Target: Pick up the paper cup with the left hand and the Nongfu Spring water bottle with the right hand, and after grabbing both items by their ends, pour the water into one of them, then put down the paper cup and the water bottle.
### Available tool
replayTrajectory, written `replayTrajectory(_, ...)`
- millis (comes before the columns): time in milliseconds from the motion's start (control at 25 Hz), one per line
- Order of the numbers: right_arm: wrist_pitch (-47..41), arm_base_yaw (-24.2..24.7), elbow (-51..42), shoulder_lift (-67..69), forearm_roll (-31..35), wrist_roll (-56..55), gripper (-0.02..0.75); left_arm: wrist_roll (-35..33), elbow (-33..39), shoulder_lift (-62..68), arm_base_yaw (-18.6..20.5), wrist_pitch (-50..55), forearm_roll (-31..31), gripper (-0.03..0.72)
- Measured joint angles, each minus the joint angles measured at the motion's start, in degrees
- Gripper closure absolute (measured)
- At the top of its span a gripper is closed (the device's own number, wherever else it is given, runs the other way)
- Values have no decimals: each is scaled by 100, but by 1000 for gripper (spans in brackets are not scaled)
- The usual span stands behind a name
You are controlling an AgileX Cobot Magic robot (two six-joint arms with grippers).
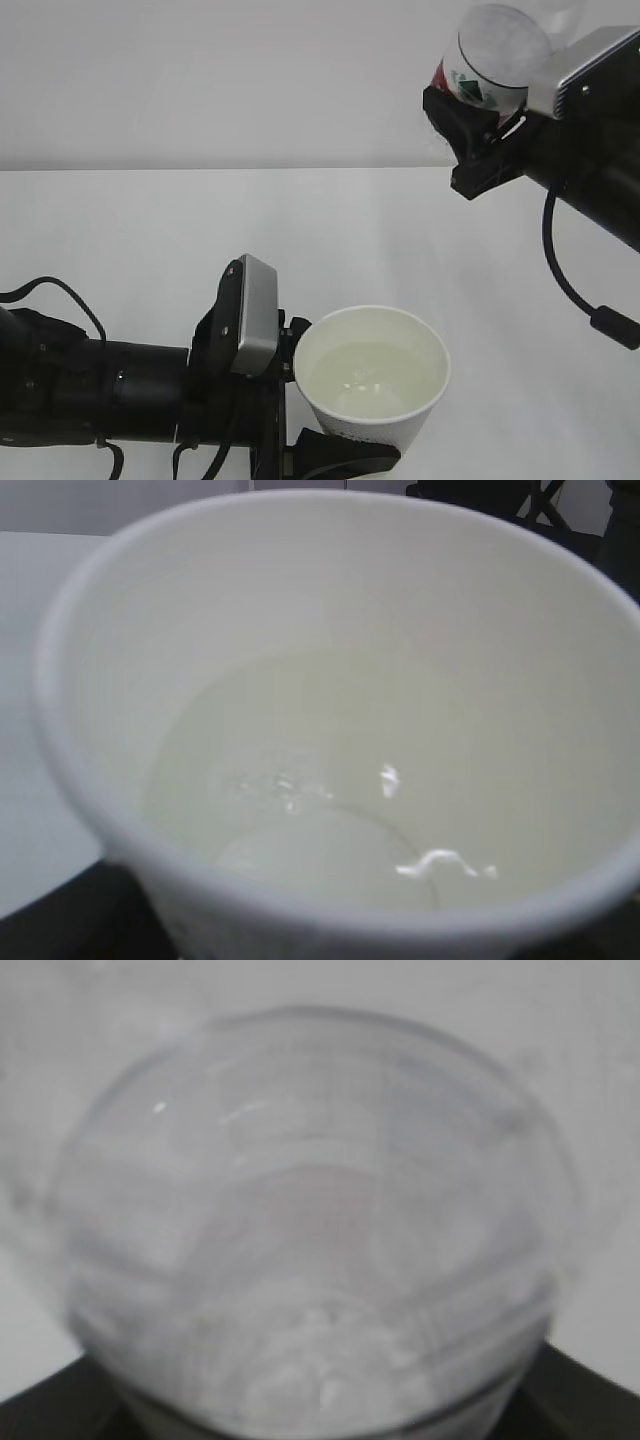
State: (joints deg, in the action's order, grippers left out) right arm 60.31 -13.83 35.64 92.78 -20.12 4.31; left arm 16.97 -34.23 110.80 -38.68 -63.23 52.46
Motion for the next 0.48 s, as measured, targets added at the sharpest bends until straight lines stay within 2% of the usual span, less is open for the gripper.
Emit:
replayTrajectory(200, -26, 0, 0, 0, 162, -72, 256, 0, 0, 0, 0, 0, 0, 124)
replayTrajectory(480, -514, 0, 0, 0, 455, -71, 256, 10, 0, 0, 0, 0, 0, 125)
